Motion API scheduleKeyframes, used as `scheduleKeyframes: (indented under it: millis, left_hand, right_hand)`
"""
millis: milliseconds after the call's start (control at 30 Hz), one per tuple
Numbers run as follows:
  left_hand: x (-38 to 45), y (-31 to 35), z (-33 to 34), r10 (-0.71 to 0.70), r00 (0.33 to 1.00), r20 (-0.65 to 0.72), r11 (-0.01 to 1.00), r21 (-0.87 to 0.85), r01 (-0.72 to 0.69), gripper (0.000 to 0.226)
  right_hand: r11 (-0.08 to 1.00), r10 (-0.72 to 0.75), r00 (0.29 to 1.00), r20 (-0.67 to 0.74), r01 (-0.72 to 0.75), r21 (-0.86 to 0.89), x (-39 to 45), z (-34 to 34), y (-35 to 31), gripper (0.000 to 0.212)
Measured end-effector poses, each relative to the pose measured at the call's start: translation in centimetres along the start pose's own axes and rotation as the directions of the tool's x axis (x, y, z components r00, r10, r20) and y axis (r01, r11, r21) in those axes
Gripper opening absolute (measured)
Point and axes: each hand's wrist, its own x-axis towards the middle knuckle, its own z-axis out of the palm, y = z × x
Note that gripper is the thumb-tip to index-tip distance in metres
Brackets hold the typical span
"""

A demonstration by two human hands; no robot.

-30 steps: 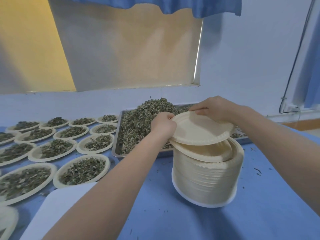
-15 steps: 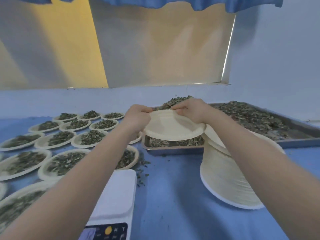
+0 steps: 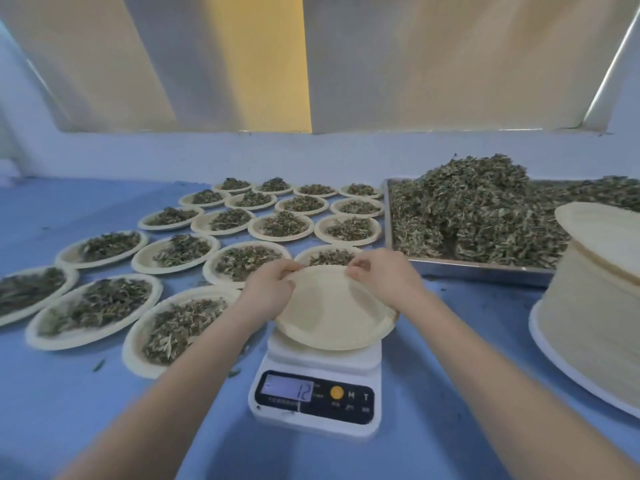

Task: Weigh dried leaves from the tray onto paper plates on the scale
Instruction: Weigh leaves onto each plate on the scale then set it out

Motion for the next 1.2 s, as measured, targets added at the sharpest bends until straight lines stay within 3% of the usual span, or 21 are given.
scheduleKeyframes:
  millis: [133,200,267,333,400,467,533,700,967,1200]
  left_hand:
    - [-0.4,-1.2,0.6,0.030,0.999,-0.028,0.999,-0.019,-0.031,0.040]
    - [-0.6,-1.3,0.7,0.031,0.998,-0.056,0.996,-0.086,-0.036,0.043]
    - [-1.1,-1.4,0.5,0.042,0.992,-0.117,0.988,-0.145,-0.059,0.049]
    - [-1.5,-1.5,0.0,0.052,0.976,-0.214,0.971,-0.219,-0.099,0.049]
    - [-2.2,-1.7,-0.3,0.057,0.951,-0.304,0.927,-0.337,-0.163,0.042]
    - [-3.0,-2.1,-0.1,0.045,0.916,-0.398,0.859,-0.452,-0.238,0.035]
    - [-3.9,-2.6,0.5,0.016,0.864,-0.503,0.801,-0.511,-0.312,0.029]
    - [-5.0,-3.4,1.0,0.048,0.775,-0.630,0.725,-0.512,-0.461,0.028]
    - [-5.8,-3.9,1.2,0.140,0.747,-0.650,0.692,-0.475,-0.544,0.030]
    - [-5.8,-3.9,1.4,0.215,0.747,-0.629,0.655,-0.475,-0.588,0.042]
  right_hand:
    - [0.998,0.000,1.000,-0.018,0.001,0.061,-0.1,1.0,0.3,0.021]
    - [0.992,0.017,1.000,-0.024,-0.014,0.122,0.1,1.0,0.6,0.037]
    - [0.951,0.066,0.996,-0.053,-0.047,0.305,0.0,1.1,0.9,0.054]
    - [0.811,0.170,0.980,-0.101,-0.081,0.580,-0.5,1.4,1.4,0.053]
    - [0.589,0.319,0.942,-0.103,-0.112,0.801,-1.1,1.9,1.8,0.043]
    - [0.393,0.415,0.907,-0.064,-0.115,0.912,-1.3,2.1,2.2,0.037]
    - [0.282,0.450,0.891,-0.051,-0.088,0.955,-1.3,1.9,2.4,0.034]
    - [0.250,0.503,0.860,-0.083,-0.053,0.967,-1.4,1.5,2.5,0.038]
    - [0.180,0.523,0.850,-0.063,-0.038,0.983,-1.9,1.1,2.7,0.039]
    - [0.257,0.464,0.882,-0.085,-0.043,0.965,-2.1,1.2,2.5,0.034]
